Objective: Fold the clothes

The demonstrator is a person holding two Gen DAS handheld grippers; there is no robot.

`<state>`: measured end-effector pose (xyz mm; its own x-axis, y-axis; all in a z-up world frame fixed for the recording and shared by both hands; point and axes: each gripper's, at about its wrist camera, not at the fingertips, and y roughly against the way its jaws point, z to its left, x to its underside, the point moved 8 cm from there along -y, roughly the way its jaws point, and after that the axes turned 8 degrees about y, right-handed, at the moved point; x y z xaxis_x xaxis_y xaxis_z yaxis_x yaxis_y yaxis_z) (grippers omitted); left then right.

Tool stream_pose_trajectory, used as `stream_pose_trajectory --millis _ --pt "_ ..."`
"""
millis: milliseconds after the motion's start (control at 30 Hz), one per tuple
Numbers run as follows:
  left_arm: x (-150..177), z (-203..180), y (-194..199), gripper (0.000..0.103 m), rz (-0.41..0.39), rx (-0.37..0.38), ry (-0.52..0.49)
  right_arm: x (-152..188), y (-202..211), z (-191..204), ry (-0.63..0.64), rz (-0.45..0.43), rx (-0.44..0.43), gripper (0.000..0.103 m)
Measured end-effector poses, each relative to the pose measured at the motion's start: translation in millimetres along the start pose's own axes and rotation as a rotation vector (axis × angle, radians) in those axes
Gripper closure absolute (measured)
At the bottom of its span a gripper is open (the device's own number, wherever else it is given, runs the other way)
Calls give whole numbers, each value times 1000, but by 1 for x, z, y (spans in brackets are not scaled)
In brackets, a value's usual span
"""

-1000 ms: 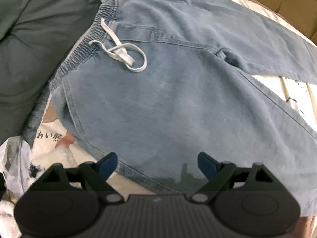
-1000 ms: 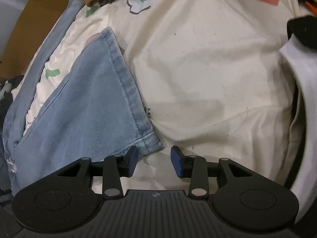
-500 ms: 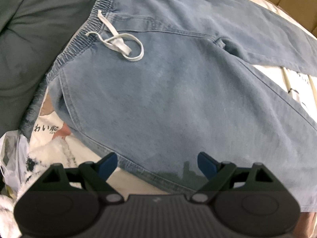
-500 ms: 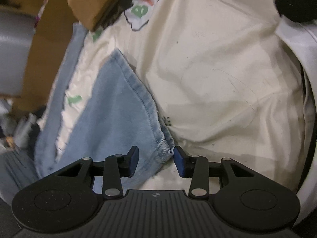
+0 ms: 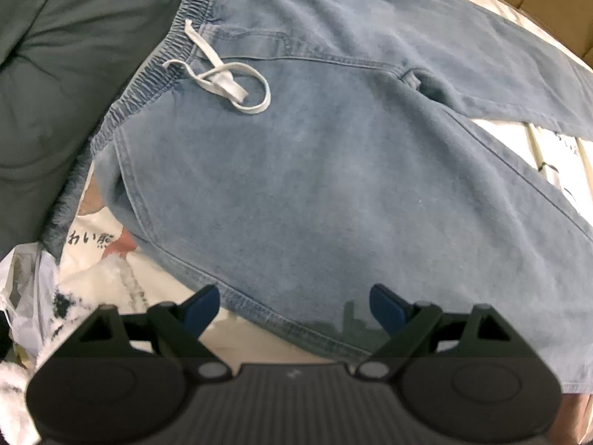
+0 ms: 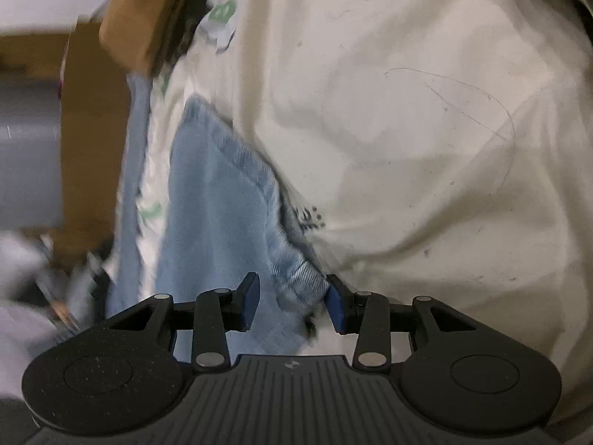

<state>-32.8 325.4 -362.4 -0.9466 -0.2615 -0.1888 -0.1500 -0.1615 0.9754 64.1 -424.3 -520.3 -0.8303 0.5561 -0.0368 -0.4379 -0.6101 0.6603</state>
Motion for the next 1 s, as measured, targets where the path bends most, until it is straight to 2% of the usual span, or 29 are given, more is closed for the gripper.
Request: stream_pose_trajectory --millis 167,267,500,700,733,767,867,1000 --pt "1 1 0 13 -4 7 1 -1 19 2 -78 -46 -91 62" --pt "5 2 -5 13 8 2 7 2 26 5 -71 -42 -123 62" --pt "9 -1 -4 13 13 6 -13 6 15 4 -2 -3 -71 62" --pt "6 0 -2 13 7 11 9 0 -7 5 49 9 -12 62" --pt "5 0 -2 13 7 16 14 -2 -8 7 64 14 5 71" --pt "5 2 -2 13 5 21 23 -2 -8 10 97 33 33 92" --pt "4 9 -5 13 -1 37 70 -3 -4 23 196 81 104 93" --pt "4 31 -12 14 -19 55 175 -12 23 34 251 84 171 94"
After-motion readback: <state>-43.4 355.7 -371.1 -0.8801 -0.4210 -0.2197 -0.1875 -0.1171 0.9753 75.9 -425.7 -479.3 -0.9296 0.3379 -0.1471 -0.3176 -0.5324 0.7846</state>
